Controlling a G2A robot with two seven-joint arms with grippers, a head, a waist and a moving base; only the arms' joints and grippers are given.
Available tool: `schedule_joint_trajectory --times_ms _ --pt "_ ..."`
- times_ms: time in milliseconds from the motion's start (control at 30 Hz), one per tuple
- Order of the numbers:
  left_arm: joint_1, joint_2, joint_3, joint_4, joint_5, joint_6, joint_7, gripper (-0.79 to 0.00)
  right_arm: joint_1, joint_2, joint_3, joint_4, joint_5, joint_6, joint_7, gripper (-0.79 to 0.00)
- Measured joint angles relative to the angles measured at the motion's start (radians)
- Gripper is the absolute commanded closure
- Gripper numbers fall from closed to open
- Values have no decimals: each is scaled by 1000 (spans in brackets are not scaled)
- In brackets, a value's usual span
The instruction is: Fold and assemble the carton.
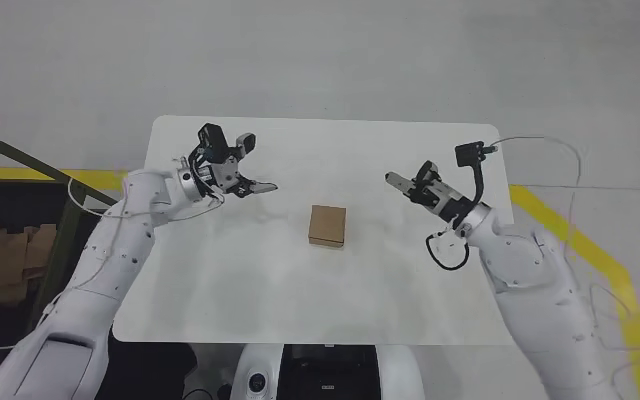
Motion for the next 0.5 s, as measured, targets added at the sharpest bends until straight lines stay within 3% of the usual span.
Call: schedule_joint_trajectory --times_ms 267,500 --pt "-12 19 -95 -11 -99 17 -162 -785 -23 13 108 -86 -80 63 -16 -785" --pt "-51 19 -103 -10 -138 23 -246 -785 -32 21 172 -160 -104 109 11 -785"
